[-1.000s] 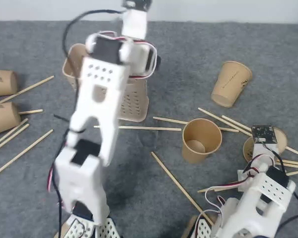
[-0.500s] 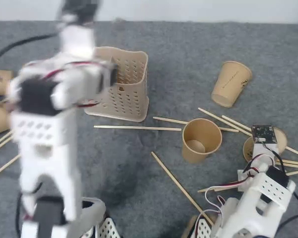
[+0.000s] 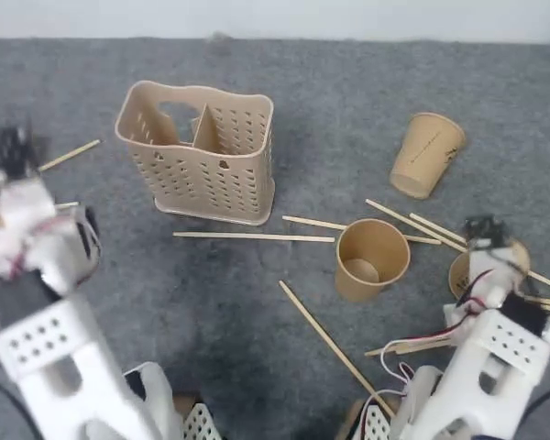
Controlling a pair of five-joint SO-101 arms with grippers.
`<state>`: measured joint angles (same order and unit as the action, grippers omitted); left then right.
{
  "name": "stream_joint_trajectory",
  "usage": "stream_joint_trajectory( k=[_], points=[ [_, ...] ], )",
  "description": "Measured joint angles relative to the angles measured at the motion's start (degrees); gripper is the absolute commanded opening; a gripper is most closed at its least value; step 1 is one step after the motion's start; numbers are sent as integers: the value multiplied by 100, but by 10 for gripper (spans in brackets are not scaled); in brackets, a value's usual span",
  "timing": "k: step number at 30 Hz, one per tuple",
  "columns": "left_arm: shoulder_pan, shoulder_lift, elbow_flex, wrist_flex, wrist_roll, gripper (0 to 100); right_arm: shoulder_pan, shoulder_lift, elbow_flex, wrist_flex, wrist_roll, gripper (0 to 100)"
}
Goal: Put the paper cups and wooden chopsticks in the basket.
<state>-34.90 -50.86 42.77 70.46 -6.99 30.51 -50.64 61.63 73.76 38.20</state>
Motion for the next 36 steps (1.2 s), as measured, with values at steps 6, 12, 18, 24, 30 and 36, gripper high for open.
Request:
stream_joint_trajectory(
  k=[6,12,18,24,30,36],
  points=[
    [-132,-1240,2796,-1248,-281,187,-642,0,-1644,1143,-448,142],
    [-97,-1582,3868,-1442,-290,187,-2189,44,-2743,1723,-1600,137],
    [-62,-1635,3938,-1459,-290,187,-3385,1240,-3235,1398,-2752,138],
    [-53,-1635,3938,-1468,-299,187,-3499,2963,-3780,1178,-3042,137],
    [-62,-1635,3982,-1468,-299,187,-3473,3815,-3851,1011,-3051,87],
    [-70,-1644,3982,-1468,-299,187,-3358,4026,-3974,949,-3059,7]
  ],
)
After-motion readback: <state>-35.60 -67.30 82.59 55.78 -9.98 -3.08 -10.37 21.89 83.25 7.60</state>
